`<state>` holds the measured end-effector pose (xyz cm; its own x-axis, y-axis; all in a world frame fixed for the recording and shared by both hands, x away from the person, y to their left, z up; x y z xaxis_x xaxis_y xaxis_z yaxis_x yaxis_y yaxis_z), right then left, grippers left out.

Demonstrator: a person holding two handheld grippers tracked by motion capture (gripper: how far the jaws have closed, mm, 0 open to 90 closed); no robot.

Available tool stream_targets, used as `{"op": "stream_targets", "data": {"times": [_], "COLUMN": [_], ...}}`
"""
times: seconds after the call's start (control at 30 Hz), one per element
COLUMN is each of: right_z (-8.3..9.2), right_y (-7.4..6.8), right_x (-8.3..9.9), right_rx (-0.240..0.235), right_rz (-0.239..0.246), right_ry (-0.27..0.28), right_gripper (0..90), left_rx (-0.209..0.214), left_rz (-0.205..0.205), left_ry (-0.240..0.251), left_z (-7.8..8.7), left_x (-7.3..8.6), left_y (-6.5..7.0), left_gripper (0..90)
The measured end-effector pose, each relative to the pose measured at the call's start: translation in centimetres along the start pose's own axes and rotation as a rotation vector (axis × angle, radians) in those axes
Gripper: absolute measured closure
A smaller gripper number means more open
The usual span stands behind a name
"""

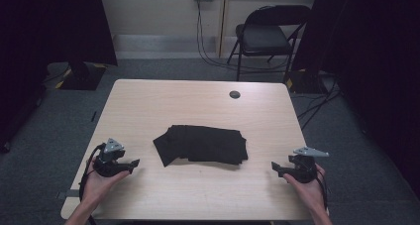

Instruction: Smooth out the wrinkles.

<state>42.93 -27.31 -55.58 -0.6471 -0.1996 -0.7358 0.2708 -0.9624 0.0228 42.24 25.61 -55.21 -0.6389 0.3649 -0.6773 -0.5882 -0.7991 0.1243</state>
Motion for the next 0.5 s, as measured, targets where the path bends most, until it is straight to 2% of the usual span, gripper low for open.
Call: {"op": "stream_targets", "data": {"times": [0.13, 0.17, 0.27, 0.3, 0.37, 0.5], "right_z": [-0.9, -1.0, -1.3, -1.4, -1.5, -1.5], "right_y": [0.3, 0.3, 0.0, -0.1, -0.2, -0.1], "right_x": [0.9, 0.9, 0.9, 0.9, 0.9, 0.8], "right_rx": [0.026, 0.043, 0.077, 0.078, 0.081, 0.083], "right_rz": [0.018, 0.037, 0.067, 0.065, 0.062, 0.062], "right_ry": [-0.035, -0.026, -0.006, 0.008, 0.012, 0.013], "right_gripper": [18.8, 18.7, 16.4, 15.3, 15.1, 15.1], "left_rx": [-0.005, -0.001, 0.000, 0.002, 0.007, 0.011], "left_rz": [-0.005, -0.002, 0.014, 0.007, -0.007, -0.015], "left_ry": [-0.057, -0.054, -0.008, 0.000, 0.051, 0.089], "left_z": [-1.1, -1.3, -1.8, -1.9, -2.2, -2.4], "left_x": [0.8, 0.8, 0.7, 0.7, 0.6, 0.5], "left_y": [-0.2, -0.2, -0.3, -0.4, -0.4, -0.5], "left_gripper": [27.4, 27.0, 21.1, 18.7, 14.2, 14.0]}}
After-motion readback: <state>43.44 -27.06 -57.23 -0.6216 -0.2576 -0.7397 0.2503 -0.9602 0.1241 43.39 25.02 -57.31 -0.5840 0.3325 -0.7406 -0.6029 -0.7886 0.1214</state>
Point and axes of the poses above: each handheld gripper's, and its own axes: z roughly backward along the jaws, x roughly out of its underside, y roughly to its right, the point moved 10 cm from there along -z, roughly forward along the jaws, and after that the axes turned 10 degrees about x, right-handed, at the moved point
